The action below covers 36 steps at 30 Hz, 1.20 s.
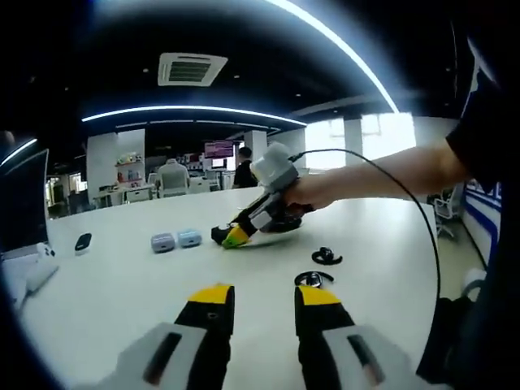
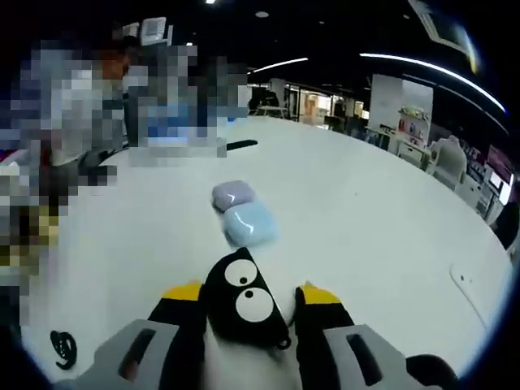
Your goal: Pick up the earbuds from the table and place the earbuds into the earbud case
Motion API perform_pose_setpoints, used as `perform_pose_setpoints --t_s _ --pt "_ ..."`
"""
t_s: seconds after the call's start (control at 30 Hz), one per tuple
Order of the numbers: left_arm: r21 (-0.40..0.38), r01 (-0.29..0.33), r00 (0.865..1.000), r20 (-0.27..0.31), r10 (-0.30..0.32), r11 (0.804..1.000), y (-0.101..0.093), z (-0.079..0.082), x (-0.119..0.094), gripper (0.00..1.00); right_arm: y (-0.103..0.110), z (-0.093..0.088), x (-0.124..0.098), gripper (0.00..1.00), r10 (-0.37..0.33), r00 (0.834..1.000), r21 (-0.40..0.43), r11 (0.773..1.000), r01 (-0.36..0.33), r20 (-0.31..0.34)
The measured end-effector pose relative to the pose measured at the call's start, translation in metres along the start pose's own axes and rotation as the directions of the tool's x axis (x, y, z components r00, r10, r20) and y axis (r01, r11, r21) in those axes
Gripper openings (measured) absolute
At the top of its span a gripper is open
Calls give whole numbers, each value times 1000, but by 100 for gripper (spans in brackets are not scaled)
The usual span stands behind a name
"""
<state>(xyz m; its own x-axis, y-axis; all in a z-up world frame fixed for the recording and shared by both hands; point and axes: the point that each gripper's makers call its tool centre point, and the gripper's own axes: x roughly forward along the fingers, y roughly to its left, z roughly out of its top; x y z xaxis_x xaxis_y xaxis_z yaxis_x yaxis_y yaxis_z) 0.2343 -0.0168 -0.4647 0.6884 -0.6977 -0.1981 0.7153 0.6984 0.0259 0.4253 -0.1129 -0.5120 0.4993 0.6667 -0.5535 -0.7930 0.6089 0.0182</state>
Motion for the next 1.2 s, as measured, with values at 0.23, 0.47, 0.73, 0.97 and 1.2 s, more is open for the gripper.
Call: perform_pose_setpoints --t_s 0.23,0.47,0.73,0.97,1.2 --pt "0 6 1000 0 -6 1000 -5 3 2 31 -5 5 -5 37 -26 999 1 1000 26 39" --pt "0 6 1000 -2 -6 1000 -7 3 3 31 -15 14 -5 37 -47 996 -3 999 47 74" --pt "-1 3 1000 -7 -3 1000 -7 2 1 31 -17 10 5 37 -16 999 -33 999 17 32" --pt "-22 8 1000 -11 -8 1000 -7 -2 1 31 -13 8 5 37 -2 1000 -85 996 2 5" --pt "-22 20 1000 -16 -20 1000 -13 -2 0 31 -20 12 -1 39 -34 999 -84 996 34 0"
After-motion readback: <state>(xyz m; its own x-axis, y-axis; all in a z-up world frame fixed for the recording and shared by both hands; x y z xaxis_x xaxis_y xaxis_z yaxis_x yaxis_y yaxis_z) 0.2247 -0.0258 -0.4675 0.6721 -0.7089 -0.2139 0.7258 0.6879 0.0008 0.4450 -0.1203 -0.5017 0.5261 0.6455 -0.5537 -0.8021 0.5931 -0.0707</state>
